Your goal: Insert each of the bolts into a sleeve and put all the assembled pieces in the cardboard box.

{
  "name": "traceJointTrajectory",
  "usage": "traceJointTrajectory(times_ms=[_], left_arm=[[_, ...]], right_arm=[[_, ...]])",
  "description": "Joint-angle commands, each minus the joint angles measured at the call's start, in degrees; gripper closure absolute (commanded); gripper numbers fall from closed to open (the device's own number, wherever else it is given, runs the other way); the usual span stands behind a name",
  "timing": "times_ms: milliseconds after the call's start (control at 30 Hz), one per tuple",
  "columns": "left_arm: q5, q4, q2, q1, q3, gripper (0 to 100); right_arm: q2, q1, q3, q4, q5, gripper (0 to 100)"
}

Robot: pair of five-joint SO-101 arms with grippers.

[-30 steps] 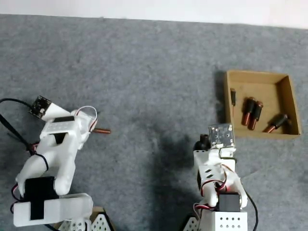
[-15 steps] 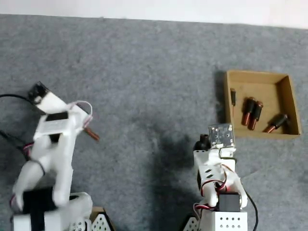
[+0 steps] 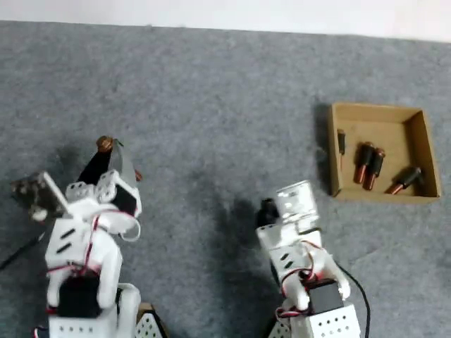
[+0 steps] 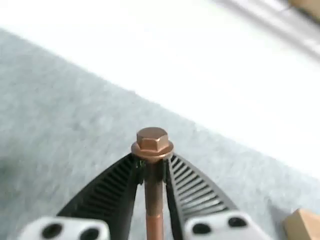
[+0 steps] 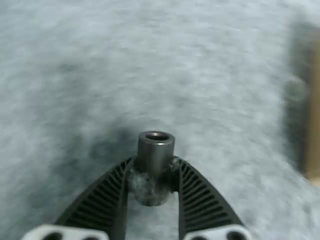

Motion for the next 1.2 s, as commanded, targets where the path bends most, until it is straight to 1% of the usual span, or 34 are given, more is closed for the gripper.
traceJointTrajectory(times_ms=[0,100,167,267,367,467,533,633,733,967,1167], left_arm=[[0.1,0.4,0.0,2.2,0.4,99],[5.0,0.1,0.8,6.1,0.2,99],[7.0,0.3,0.6,10.6,-0.5,99],[8.8,0.3,-1.8,17.1,-0.9,99],[8.9,0.1,-5.0,21.2,-0.7,99],[9.9,0.1,-5.3,23.2,-0.7,99],[9.9,0.1,-5.3,23.8,-0.7,99],[9.9,0.0,-5.3,26.8,-0.9,99],[9.9,0.0,-5.3,30.2,-0.8,99],[9.9,0.1,-5.2,34.8,-0.5,99],[9.9,0.0,-5.2,34.7,-0.5,99]], right_arm=[[-0.7,-6.5,-3.3,-3.5,1.8,99.4],[-0.7,-9.5,-3.4,-4.1,1.8,99.4],[-0.7,-10.9,-3.9,-4.4,1.8,99.4],[-0.7,-11.2,-5.2,-4.9,1.8,99.4],[-0.7,-11.5,-7.8,-4.8,1.7,99.4],[-0.7,-11.9,-9.4,-4.8,1.5,99.4],[-0.7,-13.5,-10.3,-4.8,1.8,99.4],[-0.7,-16.9,-11.5,-4.8,1.8,99.4],[-0.7,-18.8,-13.0,-4.5,1.8,99.4],[-0.7,-18.8,-14.1,-2.9,1.9,99.4],[-0.7,-18.9,-14.0,-2.9,1.9,99.4]])
